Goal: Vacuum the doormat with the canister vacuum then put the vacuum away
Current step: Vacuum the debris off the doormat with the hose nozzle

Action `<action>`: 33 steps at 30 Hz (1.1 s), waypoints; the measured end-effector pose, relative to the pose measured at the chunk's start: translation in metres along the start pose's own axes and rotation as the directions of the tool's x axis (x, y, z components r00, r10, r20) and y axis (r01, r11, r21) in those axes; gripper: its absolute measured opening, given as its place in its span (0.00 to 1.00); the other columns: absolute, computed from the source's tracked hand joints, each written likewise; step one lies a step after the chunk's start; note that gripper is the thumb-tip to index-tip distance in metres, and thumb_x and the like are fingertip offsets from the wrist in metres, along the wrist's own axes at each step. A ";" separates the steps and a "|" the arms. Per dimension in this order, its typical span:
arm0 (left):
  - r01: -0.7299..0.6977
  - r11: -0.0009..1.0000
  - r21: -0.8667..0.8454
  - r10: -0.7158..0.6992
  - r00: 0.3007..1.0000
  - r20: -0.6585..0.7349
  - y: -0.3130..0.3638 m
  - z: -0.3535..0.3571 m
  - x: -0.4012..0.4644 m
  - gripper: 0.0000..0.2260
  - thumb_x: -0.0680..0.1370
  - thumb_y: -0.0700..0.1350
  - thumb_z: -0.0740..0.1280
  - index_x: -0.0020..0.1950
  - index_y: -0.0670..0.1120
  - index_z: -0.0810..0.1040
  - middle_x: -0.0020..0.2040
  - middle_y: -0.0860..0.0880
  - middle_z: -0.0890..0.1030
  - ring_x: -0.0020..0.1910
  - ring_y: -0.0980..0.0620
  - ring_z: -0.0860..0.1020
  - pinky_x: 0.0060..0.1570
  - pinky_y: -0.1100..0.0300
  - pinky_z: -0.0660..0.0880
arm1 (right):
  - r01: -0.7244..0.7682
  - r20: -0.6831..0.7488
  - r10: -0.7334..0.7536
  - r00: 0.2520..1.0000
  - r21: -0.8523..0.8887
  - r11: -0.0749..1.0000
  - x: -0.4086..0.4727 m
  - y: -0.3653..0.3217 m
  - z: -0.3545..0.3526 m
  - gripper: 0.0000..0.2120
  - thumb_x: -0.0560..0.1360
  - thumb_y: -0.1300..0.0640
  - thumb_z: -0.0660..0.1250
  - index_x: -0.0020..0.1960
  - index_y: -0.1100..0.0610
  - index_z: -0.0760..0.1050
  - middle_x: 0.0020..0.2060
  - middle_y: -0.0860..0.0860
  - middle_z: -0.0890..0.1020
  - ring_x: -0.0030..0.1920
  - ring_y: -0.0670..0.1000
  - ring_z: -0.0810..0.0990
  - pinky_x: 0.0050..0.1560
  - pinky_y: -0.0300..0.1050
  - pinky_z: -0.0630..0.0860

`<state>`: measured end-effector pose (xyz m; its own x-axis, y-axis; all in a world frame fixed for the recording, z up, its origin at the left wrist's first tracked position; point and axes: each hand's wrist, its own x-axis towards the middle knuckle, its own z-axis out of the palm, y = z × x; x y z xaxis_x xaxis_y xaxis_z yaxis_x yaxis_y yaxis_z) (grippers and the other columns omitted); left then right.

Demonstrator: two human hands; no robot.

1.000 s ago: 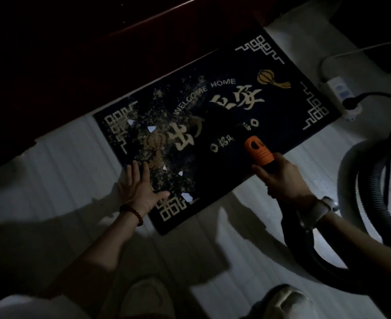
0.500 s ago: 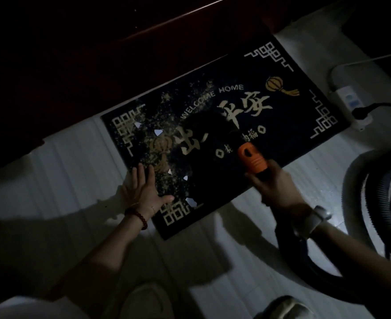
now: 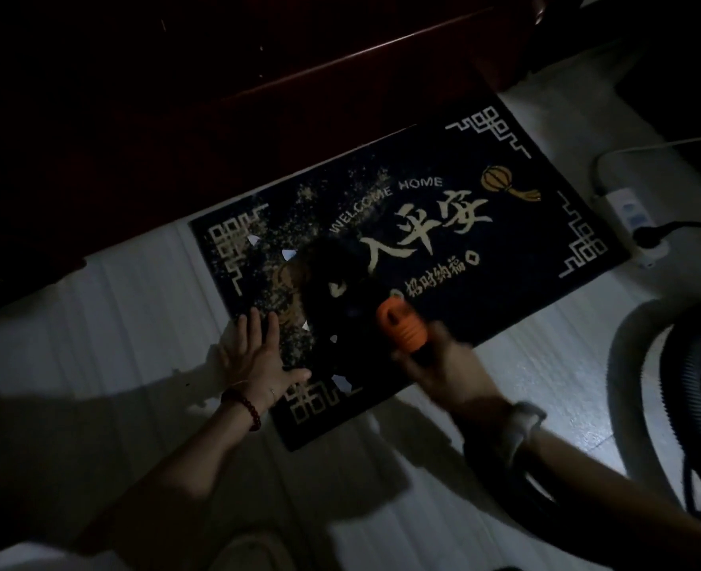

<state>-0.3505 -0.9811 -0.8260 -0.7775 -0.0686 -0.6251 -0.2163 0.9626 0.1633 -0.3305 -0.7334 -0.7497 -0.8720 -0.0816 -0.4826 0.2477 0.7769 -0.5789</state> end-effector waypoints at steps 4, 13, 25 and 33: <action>-0.001 1.000 0.006 0.001 1.000 -0.012 0.001 -0.002 -0.002 0.46 0.72 0.62 0.66 0.76 0.50 0.39 0.76 0.49 0.34 0.75 0.48 0.33 0.71 0.38 0.41 | 0.097 0.083 -0.088 0.993 -0.115 0.989 -0.012 -0.003 0.015 0.20 0.75 0.42 0.61 0.60 0.54 0.65 0.44 0.50 0.76 0.42 0.50 0.76 0.42 0.43 0.74; -0.003 1.000 -0.022 0.004 1.000 0.014 0.002 -0.005 -0.003 0.46 0.72 0.61 0.66 0.76 0.50 0.38 0.76 0.49 0.34 0.75 0.49 0.33 0.71 0.39 0.40 | -0.043 -0.145 0.051 0.988 0.061 0.997 0.018 0.008 -0.014 0.17 0.74 0.44 0.63 0.55 0.55 0.65 0.36 0.48 0.75 0.33 0.49 0.77 0.33 0.43 0.75; -0.023 0.997 0.069 0.018 0.998 0.059 0.006 -0.020 0.011 0.58 0.65 0.63 0.72 0.74 0.43 0.32 0.75 0.44 0.31 0.74 0.45 0.33 0.72 0.45 0.38 | -0.149 -0.350 0.180 0.919 0.114 0.982 0.054 0.016 -0.065 0.21 0.76 0.46 0.62 0.61 0.60 0.68 0.40 0.51 0.74 0.32 0.43 0.71 0.27 0.35 0.64; -0.061 0.995 0.073 0.051 0.990 0.129 0.009 -0.026 0.021 0.60 0.65 0.60 0.74 0.73 0.41 0.30 0.73 0.41 0.28 0.73 0.43 0.30 0.73 0.51 0.38 | -0.001 -0.076 0.003 0.997 0.028 1.000 0.030 0.005 -0.019 0.17 0.75 0.44 0.63 0.57 0.55 0.67 0.39 0.52 0.78 0.35 0.51 0.79 0.35 0.45 0.77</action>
<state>-0.3841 -0.9811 -0.8178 -0.7047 0.0150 -0.7093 -0.1250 0.9815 0.1449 -0.3632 -0.7200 -0.7551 -0.9007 -0.0314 -0.4333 0.2605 0.7593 -0.5963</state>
